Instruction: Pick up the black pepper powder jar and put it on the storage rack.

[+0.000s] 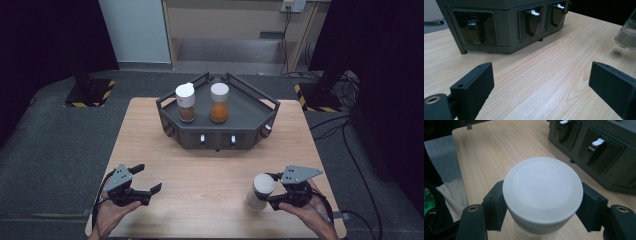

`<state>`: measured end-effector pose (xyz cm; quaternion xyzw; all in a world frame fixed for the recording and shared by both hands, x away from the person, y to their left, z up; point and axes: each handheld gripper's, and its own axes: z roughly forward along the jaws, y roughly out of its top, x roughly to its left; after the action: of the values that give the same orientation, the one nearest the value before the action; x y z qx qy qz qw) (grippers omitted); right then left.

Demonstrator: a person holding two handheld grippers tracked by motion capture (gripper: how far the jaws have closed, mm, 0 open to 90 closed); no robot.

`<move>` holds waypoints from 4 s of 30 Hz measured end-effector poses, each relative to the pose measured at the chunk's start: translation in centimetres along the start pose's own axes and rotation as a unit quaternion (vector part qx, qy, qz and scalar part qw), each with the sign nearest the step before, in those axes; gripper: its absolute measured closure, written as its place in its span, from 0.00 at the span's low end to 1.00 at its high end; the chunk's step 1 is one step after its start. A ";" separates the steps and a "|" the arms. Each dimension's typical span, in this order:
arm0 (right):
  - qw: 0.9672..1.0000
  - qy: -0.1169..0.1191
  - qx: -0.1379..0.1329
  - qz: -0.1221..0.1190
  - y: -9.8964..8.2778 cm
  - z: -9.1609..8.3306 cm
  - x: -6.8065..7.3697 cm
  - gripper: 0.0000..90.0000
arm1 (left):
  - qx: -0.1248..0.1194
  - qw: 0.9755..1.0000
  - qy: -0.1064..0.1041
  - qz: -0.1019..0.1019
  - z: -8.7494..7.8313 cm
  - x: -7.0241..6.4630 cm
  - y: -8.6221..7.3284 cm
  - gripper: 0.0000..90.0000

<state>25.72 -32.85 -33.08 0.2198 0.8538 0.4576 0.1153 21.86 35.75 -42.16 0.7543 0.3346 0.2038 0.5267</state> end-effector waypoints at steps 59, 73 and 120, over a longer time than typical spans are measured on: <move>0.997 -0.059 -0.013 0.039 14.6 -1.5 -6.6 0.38 | 0.005 1.000 -0.002 0.000 0.0 0.0 0.1 0.05; 0.994 -0.088 -0.010 0.062 16.3 -0.2 -8.2 0.38 | 0.005 1.000 -0.002 -0.001 0.0 0.0 0.1 0.05; 0.979 -0.178 0.005 0.104 19.2 5.1 -12.3 0.38 | 0.004 1.000 -0.004 -0.006 0.0 0.2 0.0 0.05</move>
<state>43.77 -25.70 -19.98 0.3858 0.7945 0.4162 0.2163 22.03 35.87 -42.18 0.7554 0.3374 0.1963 0.5262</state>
